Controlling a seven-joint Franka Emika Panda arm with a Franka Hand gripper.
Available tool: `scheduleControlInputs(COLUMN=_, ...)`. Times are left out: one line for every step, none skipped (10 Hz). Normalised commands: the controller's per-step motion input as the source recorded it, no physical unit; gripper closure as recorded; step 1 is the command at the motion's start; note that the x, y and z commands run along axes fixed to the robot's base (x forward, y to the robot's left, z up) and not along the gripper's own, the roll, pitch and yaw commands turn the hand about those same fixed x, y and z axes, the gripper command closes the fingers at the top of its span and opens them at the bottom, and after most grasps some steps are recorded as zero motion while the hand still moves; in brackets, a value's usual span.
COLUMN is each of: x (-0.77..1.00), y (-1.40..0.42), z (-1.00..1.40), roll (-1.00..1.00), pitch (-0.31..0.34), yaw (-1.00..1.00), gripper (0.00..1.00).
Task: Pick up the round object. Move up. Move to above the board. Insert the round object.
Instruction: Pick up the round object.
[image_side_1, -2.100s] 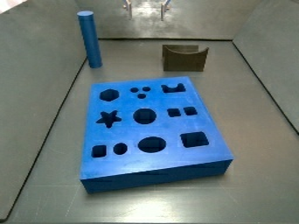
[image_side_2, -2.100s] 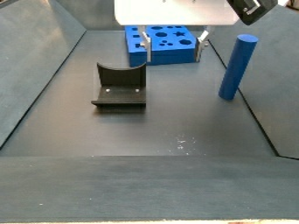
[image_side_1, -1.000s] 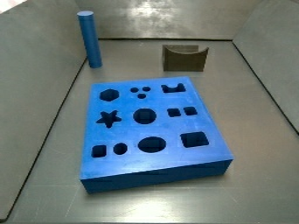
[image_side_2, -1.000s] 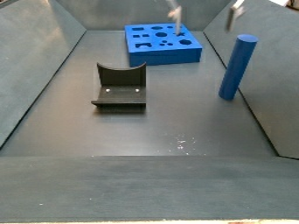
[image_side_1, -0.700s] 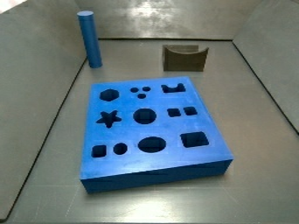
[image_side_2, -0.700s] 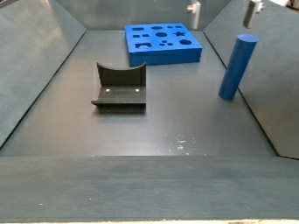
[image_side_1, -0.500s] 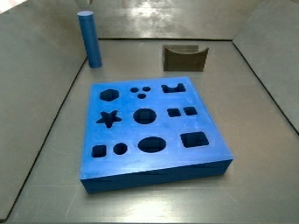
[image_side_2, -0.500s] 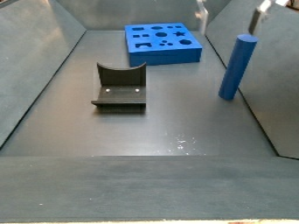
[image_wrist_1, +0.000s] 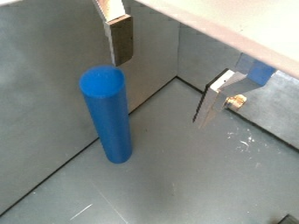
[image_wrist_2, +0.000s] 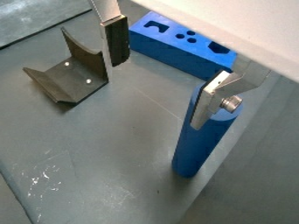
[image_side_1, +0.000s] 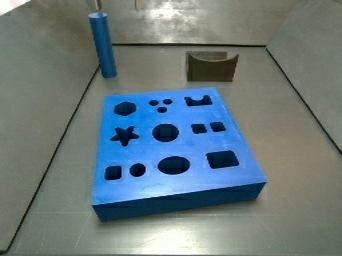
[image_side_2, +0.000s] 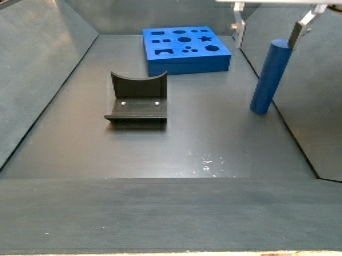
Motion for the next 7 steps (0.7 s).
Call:
scheduleControlInputs(x=0.00, y=0.00, z=-0.05, roll=0.00, pitch=0.000, yaw=0.00, gripper=0.00)
scheduleControlInputs(x=-1.00, y=-0.06, z=-0.13, roll=0.46, pitch=-0.200, yaw=-0.10, gripper=0.00)
scheduleControlInputs(x=-1.00, y=-0.01, z=-0.17, roll=0.59, pitch=-0.151, yaw=-0.05, gripper=0.00)
scheduleControlInputs(x=-0.04, y=-0.02, z=0.00, roll=0.19, pitch=0.000, yaw=0.00, gripper=0.00)
scheduleControlInputs(x=-0.02, y=0.00, z=0.00, roll=0.01, pitch=0.000, yaw=0.00, gripper=0.00)
scheduleControlInputs(x=-0.75, y=-0.35, z=-0.44, roll=0.00, pitch=-0.011, yaw=0.00, gripper=0.00)
scheduleControlInputs(x=-0.27, y=-0.33, z=-0.22, roll=0.06, pitch=0.000, yaw=0.00, gripper=0.00)
